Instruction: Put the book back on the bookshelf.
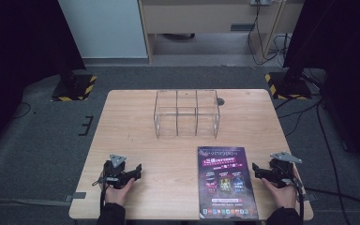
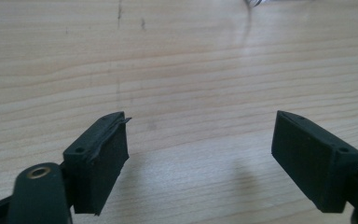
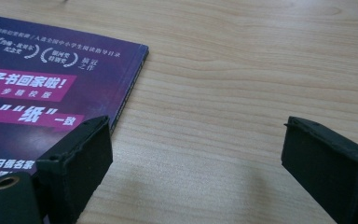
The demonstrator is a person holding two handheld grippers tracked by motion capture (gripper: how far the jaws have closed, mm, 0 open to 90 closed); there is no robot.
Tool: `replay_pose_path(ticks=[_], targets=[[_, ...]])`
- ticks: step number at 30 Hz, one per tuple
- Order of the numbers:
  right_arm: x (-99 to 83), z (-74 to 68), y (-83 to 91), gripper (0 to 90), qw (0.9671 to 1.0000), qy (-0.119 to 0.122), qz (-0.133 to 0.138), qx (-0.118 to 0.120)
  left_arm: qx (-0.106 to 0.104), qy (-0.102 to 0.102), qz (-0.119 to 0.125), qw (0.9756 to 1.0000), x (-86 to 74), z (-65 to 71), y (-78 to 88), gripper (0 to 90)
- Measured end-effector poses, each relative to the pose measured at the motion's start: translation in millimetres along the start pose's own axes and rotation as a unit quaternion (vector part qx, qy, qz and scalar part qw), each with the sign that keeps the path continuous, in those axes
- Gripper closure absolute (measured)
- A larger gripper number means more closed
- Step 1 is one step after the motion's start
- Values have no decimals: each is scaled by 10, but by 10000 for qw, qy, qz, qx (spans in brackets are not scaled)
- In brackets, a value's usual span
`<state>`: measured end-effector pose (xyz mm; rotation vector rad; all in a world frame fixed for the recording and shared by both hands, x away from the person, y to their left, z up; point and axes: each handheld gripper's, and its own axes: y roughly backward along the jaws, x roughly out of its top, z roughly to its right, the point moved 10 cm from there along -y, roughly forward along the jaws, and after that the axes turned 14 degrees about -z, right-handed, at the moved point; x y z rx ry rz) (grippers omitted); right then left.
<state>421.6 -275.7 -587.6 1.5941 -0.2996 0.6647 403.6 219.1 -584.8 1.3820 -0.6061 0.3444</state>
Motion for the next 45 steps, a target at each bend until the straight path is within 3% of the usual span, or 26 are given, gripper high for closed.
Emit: replay_pose_path(ticks=[8, 20, 30, 34, 45], targets=[[-29, -16, 125, 82, 9998, -37, 172, -34, -195, -37, 154, 9997, 30, 127, 108, 211], [-9, -187, 319, 63, 9990, 28, 369, 241, -481, -128, 349, 9982, 85, 398, 249, 222], [-16, -366, 388, 89, 9985, 226, 377, 340, -705, -316, 477, 9959, 106, 693, 340, 222], [-6, -436, 414, 102, 9977, 265, 402, 485, -792, -367, 526, 9948, 122, 815, 360, 222], [4, -566, 353, 129, 9962, 309, 419, 692, -890, -618, 422, 9932, 135, 1131, 295, 227]])
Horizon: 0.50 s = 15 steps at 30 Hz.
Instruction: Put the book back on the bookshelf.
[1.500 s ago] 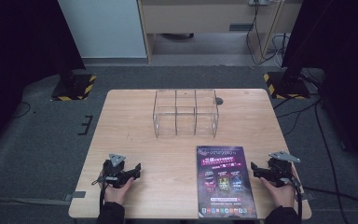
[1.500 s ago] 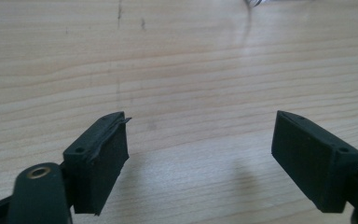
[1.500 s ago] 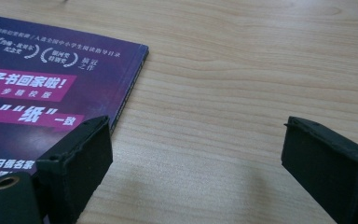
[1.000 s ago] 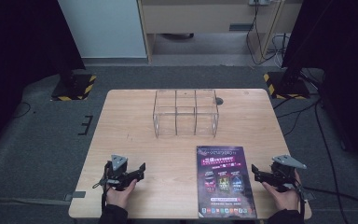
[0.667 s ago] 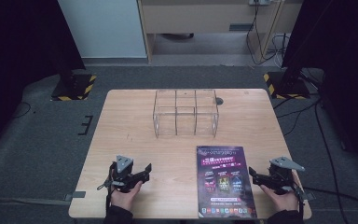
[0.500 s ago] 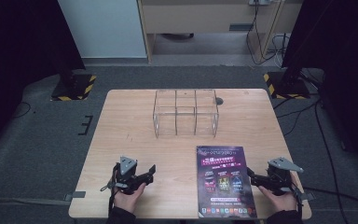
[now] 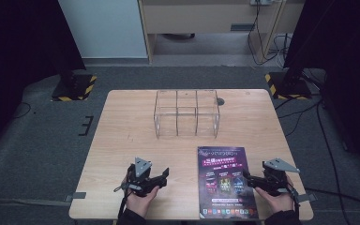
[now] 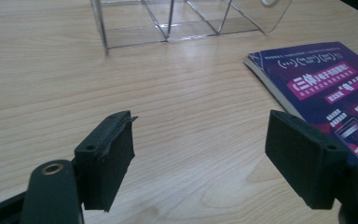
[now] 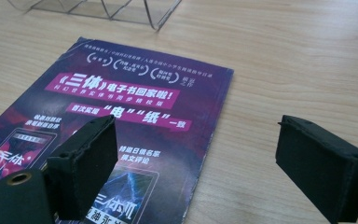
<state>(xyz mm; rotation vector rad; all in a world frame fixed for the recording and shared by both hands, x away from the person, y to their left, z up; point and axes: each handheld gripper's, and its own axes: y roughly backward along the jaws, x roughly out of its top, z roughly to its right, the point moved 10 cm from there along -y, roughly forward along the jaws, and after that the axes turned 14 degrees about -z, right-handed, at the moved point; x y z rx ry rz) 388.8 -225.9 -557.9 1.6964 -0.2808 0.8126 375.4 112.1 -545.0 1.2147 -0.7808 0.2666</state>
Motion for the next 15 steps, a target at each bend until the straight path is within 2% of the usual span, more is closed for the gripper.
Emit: replay_pose_path(ticks=[6, 15], targets=[[-39, -63, -65, 148, 9999, 90, -91, 114, -116, -42, -61, 9999, 26, 190, -121, 237], [-91, -70, -83, 196, 9997, 22, -105, 221, -309, -165, -165, 9992, 72, 482, -303, 259]])
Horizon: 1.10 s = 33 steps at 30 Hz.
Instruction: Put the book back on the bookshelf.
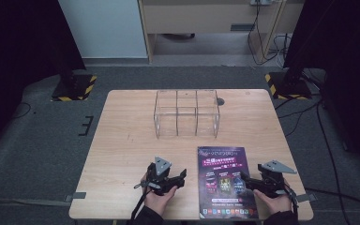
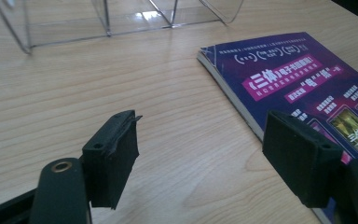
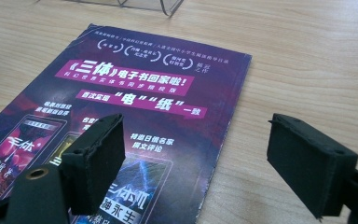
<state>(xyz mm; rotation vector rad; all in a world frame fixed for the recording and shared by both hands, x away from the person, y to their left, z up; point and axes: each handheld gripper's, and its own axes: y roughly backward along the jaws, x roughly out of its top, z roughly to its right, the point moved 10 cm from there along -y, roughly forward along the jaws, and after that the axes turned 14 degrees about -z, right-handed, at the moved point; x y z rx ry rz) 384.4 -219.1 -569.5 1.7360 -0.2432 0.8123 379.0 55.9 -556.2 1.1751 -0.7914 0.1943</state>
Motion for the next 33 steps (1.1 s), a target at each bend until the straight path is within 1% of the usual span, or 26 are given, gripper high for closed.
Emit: replay_pose_path(ticks=[3, 10, 11, 14, 19, 20, 26, 31, 33], targets=[[-14, -20, -20, 211, 10000, -8, -19, 47, -83, 30, -56, 9999, -9, 81, -65, 270], [-54, -66, -72, 260, 9998, 93, -101, 130, -201, 51, -182, 9996, -48, 233, -209, 286], [-55, -69, -78, 264, 9998, 65, -96, 130, -232, 42, -215, 9995, -57, 258, -232, 289], [-73, -68, -101, 275, 9998, 93, -138, 134, -311, 68, -221, 9992, -61, 326, -281, 298], [-89, -77, -121, 293, 9997, 100, -145, 165, -371, 35, -294, 9989, -88, 432, -369, 305], [-92, -83, -124, 296, 9997, 75, -152, 171, -380, 30, -316, 9988, -95, 450, -385, 308], [-123, -105, -159, 313, 9994, 163, -233, 196, -410, 41, -366, 9985, -115, 542, -458, 329], [-137, -128, -180, 317, 9993, 160, -257, 216, -426, 38, -425, 9982, -136, 608, -516, 344], [-148, -138, -186, 318, 9992, 149, -280, 250, -380, 55, -406, 9984, -143, 623, -534, 346]])
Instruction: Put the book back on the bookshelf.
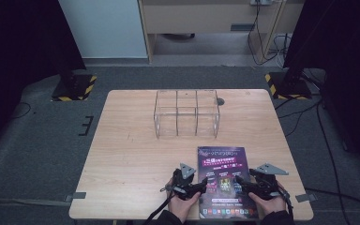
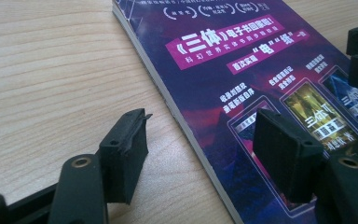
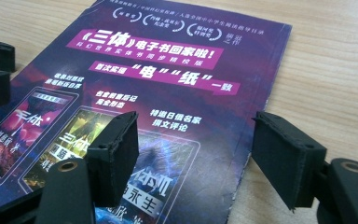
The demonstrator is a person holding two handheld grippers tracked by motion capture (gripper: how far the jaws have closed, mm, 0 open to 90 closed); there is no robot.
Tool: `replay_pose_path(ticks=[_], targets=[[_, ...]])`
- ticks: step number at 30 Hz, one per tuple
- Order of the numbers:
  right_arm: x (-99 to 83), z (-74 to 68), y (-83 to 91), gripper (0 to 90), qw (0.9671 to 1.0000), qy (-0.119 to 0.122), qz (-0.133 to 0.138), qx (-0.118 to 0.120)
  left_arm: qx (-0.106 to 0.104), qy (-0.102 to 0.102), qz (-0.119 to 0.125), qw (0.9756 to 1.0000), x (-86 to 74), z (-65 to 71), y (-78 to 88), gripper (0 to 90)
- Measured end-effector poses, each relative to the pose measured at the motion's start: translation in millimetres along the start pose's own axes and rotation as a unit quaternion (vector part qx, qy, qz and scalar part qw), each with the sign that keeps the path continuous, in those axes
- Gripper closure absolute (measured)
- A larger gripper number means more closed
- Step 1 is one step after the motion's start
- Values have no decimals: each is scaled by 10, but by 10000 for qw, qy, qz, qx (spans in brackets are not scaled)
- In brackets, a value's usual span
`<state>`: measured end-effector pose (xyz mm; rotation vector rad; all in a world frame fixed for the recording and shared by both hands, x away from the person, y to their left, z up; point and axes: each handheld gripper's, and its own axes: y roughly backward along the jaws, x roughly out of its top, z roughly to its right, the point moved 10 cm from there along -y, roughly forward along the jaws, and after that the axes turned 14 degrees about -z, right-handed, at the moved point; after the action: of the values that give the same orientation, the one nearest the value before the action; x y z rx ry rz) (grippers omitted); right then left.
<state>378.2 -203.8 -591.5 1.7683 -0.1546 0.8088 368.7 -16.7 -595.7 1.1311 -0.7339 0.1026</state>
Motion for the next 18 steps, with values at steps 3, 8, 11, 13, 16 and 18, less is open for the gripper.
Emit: replay_pose_path(ticks=[3, 8, 11, 13, 16, 18], targets=[[-9, -8, -10, 317, 10000, -12, 11, 9, 11, 66, 82, 9999, 10, 22, -12, 352], [-10, -7, -12, 319, 10000, 3, 38, -2, 22, 140, 102, 9998, 25, 48, -30, 354], [-12, -10, -12, 319, 10000, -6, 36, -9, 40, 102, 81, 9999, 33, 82, -51, 343], [-13, -11, -13, 321, 10000, -2, 36, -18, 41, 79, 77, 9999, 42, 105, -64, 333], [-25, 3, -22, 312, 10000, -32, -14, -76, 69, 49, 42, 10000, 52, 127, -81, 316], [-52, 18, -36, 307, 9999, -34, -92, -89, 55, 54, 46, 10000, 59, 140, -90, 304]])
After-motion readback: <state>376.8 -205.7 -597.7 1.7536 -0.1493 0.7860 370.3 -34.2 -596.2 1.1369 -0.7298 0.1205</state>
